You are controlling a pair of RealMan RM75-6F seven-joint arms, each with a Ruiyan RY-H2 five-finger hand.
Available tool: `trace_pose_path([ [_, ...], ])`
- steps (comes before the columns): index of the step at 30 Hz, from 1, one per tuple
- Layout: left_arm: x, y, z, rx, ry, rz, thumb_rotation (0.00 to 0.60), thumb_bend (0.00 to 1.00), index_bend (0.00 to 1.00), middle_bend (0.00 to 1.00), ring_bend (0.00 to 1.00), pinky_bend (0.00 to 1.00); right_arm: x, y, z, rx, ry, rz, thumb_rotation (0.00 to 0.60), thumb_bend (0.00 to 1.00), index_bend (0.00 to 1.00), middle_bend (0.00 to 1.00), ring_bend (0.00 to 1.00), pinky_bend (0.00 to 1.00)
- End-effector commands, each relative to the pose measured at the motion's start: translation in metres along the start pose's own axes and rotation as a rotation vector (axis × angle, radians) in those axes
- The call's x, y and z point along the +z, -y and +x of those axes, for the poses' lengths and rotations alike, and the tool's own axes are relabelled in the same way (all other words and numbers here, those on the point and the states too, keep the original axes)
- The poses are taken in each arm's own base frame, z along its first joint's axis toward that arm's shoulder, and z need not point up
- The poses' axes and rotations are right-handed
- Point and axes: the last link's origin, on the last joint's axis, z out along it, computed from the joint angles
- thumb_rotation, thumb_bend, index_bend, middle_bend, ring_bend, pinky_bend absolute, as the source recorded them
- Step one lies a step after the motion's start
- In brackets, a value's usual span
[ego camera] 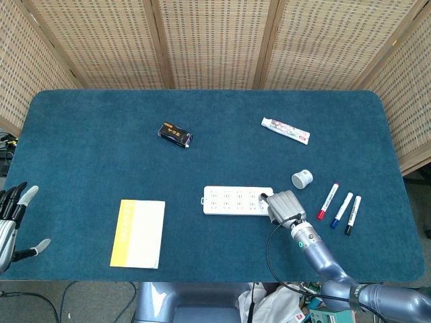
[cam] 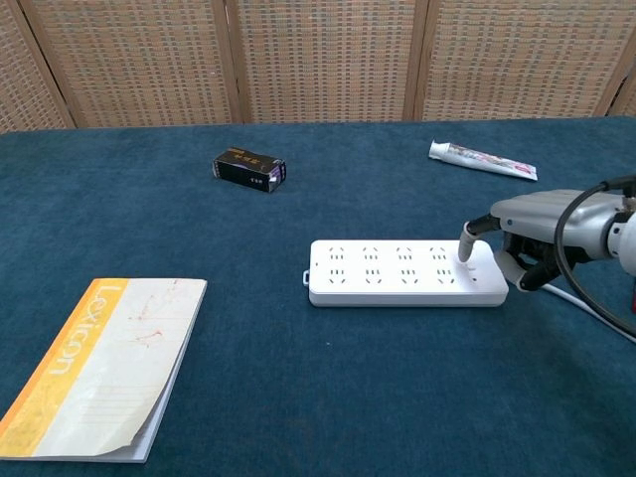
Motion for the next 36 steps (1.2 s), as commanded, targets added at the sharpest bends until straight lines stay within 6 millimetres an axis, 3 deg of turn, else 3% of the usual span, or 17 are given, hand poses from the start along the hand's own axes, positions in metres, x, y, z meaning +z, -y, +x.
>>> trace_pose_path([
  [1, 0.000, -0.001, 0.000, 0.001, 0.000, 0.000, 0.600, 0.00, 0.00, 0.00, 0.00, 0.00, 0.000, -0.001, -0.001, -0.004, 0.006, -0.004, 0.600, 0.75, 0.28, 0.85, 0.92, 1.00],
  [17, 0.001, -0.002, -0.001, 0.005, 0.002, 0.004, 0.600, 0.00, 0.00, 0.00, 0.00, 0.00, 0.002, -0.002, -0.013, -0.042, 0.050, -0.015, 0.600, 0.75, 0.29, 0.85, 0.92, 1.00],
  [23, 0.000, 0.000, -0.001, 0.003, 0.001, 0.004, 0.600, 0.00, 0.00, 0.00, 0.00, 0.00, 0.001, 0.001, -0.005, -0.042, 0.028, -0.016, 0.600, 0.75, 0.29, 0.85, 0.92, 1.00],
  [28, -0.001, 0.001, 0.000, -0.001, -0.004, 0.004, 0.600, 0.00, 0.00, 0.00, 0.00, 0.00, -0.004, 0.007, 0.014, -0.018, -0.053, 0.009, 0.600, 0.75, 0.29, 0.85, 0.92, 1.00],
  [36, -0.003, 0.000, 0.002, -0.008, -0.007, -0.002, 0.600, 0.00, 0.00, 0.00, 0.00, 0.00, -0.037, 0.012, 0.066, 0.094, -0.255, 0.072, 0.600, 0.74, 0.29, 0.85, 0.92, 1.00],
])
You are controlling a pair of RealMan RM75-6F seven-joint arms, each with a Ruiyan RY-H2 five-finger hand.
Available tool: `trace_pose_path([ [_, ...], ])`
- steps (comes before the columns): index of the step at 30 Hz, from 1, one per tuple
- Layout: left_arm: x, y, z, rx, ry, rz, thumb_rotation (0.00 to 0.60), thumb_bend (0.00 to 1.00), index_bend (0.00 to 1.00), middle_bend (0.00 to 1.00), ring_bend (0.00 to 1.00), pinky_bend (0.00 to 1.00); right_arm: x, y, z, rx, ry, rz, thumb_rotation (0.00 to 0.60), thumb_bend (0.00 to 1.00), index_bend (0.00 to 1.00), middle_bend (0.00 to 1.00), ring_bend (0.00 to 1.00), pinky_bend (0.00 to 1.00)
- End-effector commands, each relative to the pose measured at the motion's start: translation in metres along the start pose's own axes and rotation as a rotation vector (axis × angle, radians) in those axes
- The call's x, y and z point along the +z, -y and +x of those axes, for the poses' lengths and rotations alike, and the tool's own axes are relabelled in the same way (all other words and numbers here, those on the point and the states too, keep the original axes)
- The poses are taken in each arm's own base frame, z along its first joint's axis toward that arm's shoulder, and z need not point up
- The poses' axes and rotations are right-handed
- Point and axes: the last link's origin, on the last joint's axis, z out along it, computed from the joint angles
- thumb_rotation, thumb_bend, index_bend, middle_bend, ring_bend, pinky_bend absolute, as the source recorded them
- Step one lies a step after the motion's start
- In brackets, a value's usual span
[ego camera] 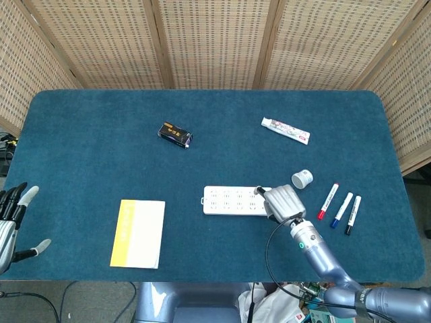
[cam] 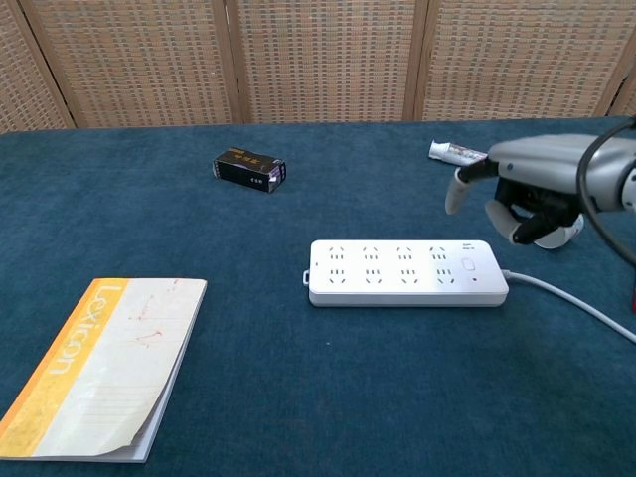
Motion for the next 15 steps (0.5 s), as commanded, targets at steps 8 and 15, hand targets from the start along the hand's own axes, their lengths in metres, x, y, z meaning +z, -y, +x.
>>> trace_pose_path([
  [8, -0.006, 0.001, 0.005, -0.021, -0.017, -0.010, 0.600, 0.00, 0.00, 0.00, 0.00, 0.00, -0.105, -0.056, 0.027, 0.049, -0.346, -0.012, 0.600, 0.00, 0.07, 0.06, 0.05, 0.17],
  [15, -0.010, 0.003, 0.007, -0.028, -0.018, -0.022, 0.600, 0.00, 0.00, 0.00, 0.00, 0.00, -0.157, -0.087, 0.007, 0.009, -0.453, -0.099, 0.600, 0.00, 0.00, 0.00, 0.00, 0.00],
])
